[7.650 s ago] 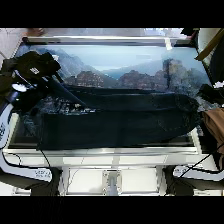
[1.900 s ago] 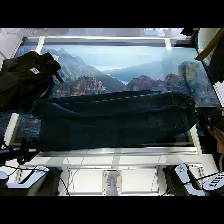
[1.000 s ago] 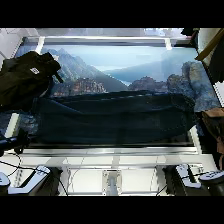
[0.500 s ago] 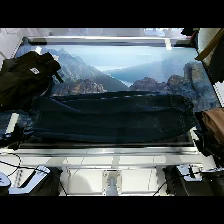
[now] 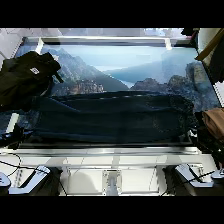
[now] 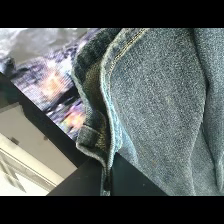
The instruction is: Fold the clothes and pants, and hang the long-sleeved shirts on hangers.
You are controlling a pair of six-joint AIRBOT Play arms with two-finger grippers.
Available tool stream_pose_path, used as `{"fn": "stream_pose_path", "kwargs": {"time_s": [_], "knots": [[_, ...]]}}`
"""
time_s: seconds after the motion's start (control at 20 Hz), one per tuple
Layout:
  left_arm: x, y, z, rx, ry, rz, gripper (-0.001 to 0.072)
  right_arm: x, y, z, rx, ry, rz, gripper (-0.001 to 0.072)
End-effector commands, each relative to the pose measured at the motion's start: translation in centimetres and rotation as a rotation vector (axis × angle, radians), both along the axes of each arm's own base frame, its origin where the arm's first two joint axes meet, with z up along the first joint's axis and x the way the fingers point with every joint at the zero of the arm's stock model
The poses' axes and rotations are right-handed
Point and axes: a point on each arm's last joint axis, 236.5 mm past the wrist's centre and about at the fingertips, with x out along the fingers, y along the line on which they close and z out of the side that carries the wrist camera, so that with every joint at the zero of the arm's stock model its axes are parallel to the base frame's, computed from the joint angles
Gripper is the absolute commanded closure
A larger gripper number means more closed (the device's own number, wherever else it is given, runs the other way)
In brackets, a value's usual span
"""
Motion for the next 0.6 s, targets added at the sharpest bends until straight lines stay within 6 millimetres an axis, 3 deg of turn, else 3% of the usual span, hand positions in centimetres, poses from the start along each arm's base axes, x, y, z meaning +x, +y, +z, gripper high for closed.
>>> {"fn": "stream_pose_path", "kwargs": {"time_s": [0.0, 0.2, 0.3, 0.4, 0.55], "knots": [[0.0, 0.0, 0.0, 0.002, -0.001, 0.0, 0.0687, 1.9, 1.1, -2.1, 0.049, 0.002, 0.015, 0.0163], [0.0, 0.0, 0.0, 0.002, -0.001, 0.0, 0.0687, 4.5, 0.8, -2.4, 0.04, -0.065, -0.012, 0.0167], [0.0, 0.0, 0.0, 0.002, -0.001, 0.0, 0.0687, 5.2, 0.3, -2.4, 0.03, -0.073, -0.041, 0.034], [0.1, 0.2, 0.2, 0.008, -0.004, 0.001, 0.0687, 6.2, 0.1, -0.9, 0.027, -0.124, -0.02, 0.0659], [1.1, 2.0, 2.4, 0.063, -0.038, -0.006, 0.0688, 7.9, 0.0, 4.0, -0.01, -0.244, 0.064, 0.066]]}}
